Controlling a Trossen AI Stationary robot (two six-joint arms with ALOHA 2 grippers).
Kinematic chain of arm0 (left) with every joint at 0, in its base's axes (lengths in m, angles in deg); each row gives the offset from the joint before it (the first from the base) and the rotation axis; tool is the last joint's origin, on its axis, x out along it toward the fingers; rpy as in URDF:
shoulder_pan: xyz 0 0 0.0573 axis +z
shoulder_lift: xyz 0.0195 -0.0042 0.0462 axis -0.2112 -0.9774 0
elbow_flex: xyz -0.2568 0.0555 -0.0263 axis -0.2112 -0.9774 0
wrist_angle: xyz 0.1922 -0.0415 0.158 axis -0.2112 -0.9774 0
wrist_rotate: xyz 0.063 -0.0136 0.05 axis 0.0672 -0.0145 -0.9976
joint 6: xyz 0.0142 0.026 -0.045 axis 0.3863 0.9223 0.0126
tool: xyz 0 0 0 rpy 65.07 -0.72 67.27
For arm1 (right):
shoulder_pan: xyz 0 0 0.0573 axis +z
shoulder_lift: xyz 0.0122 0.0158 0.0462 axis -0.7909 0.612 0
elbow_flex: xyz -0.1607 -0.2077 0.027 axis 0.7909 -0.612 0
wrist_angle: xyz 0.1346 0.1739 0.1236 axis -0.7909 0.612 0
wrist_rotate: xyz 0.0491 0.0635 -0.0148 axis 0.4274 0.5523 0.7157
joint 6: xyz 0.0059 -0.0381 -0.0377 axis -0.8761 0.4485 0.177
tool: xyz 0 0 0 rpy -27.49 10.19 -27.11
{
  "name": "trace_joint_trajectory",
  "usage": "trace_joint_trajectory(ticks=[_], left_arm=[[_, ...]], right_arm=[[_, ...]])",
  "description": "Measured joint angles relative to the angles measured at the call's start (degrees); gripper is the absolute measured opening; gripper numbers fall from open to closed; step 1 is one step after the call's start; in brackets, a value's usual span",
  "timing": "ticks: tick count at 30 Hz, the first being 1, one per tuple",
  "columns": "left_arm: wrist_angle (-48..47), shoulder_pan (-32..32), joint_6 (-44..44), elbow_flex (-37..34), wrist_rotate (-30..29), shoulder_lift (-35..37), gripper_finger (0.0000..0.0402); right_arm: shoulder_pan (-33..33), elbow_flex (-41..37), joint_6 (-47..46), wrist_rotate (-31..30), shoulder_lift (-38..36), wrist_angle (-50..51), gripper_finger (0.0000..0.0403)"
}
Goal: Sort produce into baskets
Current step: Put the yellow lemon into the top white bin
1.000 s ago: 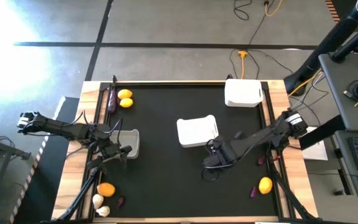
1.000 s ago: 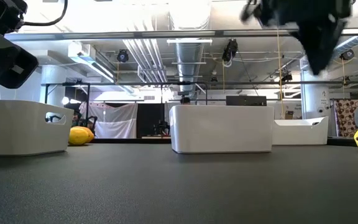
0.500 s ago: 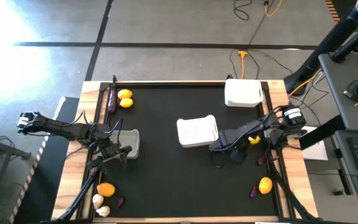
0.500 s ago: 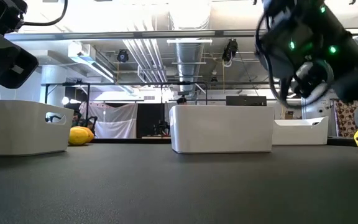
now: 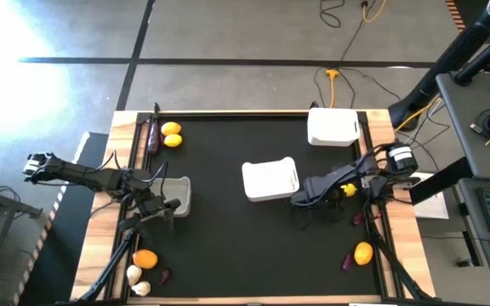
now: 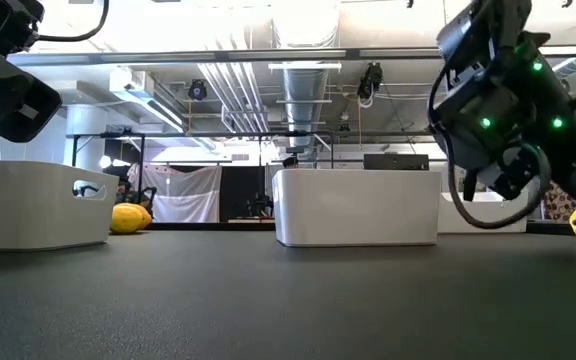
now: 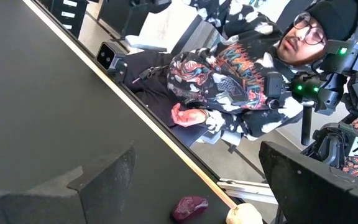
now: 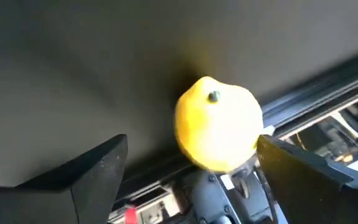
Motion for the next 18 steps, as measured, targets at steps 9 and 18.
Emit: trace_joint_trajectory(ticks=[9,18], left_arm=[[0.01,0.01,0.0,-0.01,0.0,0.0,0.0327],[-0.01,0.0,-0.01,-0.01,0.0,0.0,0.0327]], right_arm=[[-1.73,-3.82,0.02,-2.86,0.07,-2.23,0.0328],[-2.02,-3.96,-1.05,-2.89,0.07,-3.07,0.0326]])
